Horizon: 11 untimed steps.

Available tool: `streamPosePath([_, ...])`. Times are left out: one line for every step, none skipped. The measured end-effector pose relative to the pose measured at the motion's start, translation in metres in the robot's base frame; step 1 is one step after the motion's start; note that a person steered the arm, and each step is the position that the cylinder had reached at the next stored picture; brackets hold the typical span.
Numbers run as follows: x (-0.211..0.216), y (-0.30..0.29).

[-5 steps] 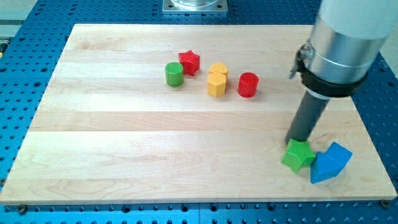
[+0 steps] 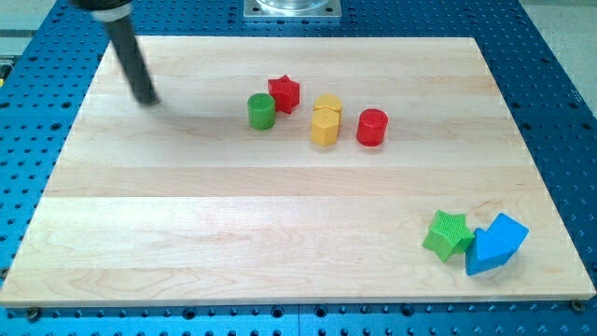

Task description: Push the green circle into the blue cube

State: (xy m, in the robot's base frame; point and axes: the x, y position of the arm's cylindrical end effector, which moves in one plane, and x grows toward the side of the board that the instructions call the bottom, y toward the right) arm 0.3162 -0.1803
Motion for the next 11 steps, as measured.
streamPosePath([0.017,0.085])
streamPosePath([0.091,0.164])
streamPosePath([0.095,0.161])
streamPosePath([0.077,0.164])
streamPosePath([0.070,0.153])
streamPosePath([0.129,0.202])
streamPosePath([0.173,0.266])
streamPosePath([0.169,0.243])
streamPosePath([0.132,0.254])
streamPosePath([0.146,0.317])
streamPosePath([0.207,0.353])
